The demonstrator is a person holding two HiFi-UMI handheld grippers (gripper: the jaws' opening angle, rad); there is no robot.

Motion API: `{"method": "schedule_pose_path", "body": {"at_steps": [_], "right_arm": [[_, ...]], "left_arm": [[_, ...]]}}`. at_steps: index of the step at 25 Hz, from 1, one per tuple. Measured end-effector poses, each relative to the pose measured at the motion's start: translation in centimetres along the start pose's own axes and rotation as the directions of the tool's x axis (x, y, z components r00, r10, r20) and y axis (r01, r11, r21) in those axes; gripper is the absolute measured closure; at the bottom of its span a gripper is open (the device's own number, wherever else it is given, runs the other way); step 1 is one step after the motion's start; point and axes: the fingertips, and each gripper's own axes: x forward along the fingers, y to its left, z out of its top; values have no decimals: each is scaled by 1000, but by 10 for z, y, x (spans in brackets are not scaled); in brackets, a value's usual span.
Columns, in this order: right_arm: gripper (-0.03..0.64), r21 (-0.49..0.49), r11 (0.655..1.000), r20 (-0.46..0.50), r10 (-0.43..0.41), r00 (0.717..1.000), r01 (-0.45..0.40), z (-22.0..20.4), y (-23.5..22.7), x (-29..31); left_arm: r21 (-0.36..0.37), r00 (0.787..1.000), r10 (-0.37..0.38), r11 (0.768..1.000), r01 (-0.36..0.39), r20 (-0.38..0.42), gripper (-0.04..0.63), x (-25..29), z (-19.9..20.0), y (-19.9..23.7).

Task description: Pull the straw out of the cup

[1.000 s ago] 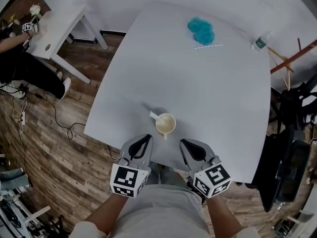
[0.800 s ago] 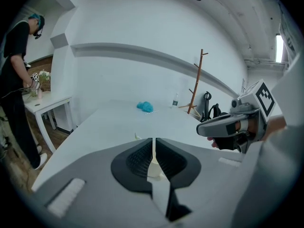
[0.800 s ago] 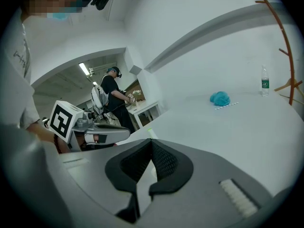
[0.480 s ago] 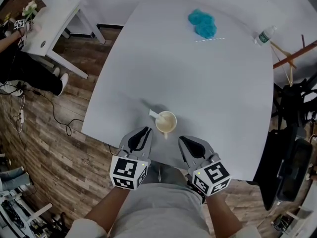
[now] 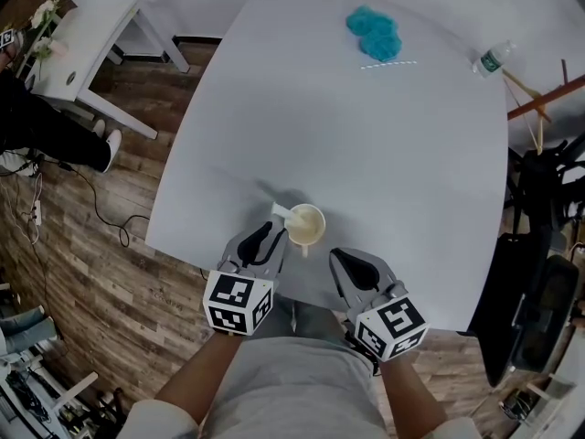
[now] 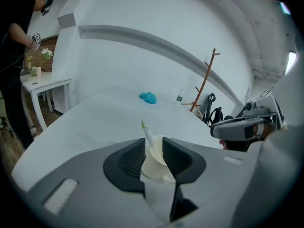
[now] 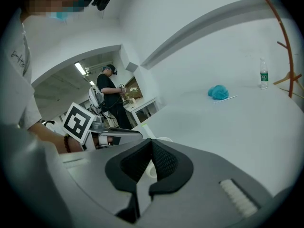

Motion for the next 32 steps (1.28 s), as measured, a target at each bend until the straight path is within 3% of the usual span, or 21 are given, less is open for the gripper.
{"method": "schedule_pose_path", "body": {"at_steps": [9,25,32], "right_arm": [[611,5,1000,-14,-6,1000,7,-1,-5,4],[611,25,1000,-32,-13,999,14,-11,-9,5],[610,31,999,-37,-9,999,10,-13,-7,6]], "left_arm": [[-39,1000,-15,999,15,-10,434,18,0,6],[-52,998,-48,998,46,-27,434,38,-2,8],[-56,997,-68,996,67,-24,496,39,0,7]]}}
